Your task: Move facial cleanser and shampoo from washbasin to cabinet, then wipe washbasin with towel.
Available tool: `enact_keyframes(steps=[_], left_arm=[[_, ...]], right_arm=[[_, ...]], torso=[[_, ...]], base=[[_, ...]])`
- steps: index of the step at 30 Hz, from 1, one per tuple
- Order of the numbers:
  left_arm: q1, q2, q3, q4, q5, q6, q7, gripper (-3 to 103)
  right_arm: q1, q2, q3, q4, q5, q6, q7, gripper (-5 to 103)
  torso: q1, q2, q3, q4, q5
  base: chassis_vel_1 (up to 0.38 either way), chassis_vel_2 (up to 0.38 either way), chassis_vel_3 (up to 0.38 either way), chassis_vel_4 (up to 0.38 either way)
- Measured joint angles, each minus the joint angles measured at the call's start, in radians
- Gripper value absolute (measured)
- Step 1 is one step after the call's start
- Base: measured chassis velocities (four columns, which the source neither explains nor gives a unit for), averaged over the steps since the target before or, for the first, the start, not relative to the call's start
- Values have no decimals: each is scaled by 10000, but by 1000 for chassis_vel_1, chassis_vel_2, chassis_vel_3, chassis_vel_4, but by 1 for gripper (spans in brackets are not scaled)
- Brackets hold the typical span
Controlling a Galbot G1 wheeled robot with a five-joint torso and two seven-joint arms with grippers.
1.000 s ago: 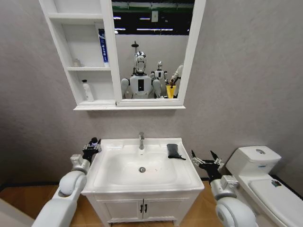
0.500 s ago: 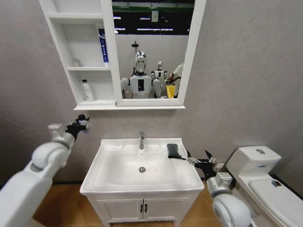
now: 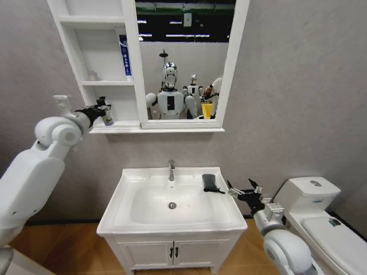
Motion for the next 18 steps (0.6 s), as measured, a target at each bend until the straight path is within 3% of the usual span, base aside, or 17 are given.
enact_keyframes(steps=[2,7,18], left_arm=[[-816,-514,475,849,285,-50,234,43],[-1516,-1010,878,1724,741,-145,557,43],[-1657,-1202,1053,2548,704,19,847,43]], right_arm=[[-55,18,95,-6,35,25,28,100],[-93,122,128,-42,37,85,32,100],[-26,108,129,-107,32,122,48,100]], torso=[[0,1,-1,2,3],[-1,1,-2,0,3],[-3,0,-3,6,-2]], base=[[0,0,0,0],[0,0,0,0],[0,0,0,0]])
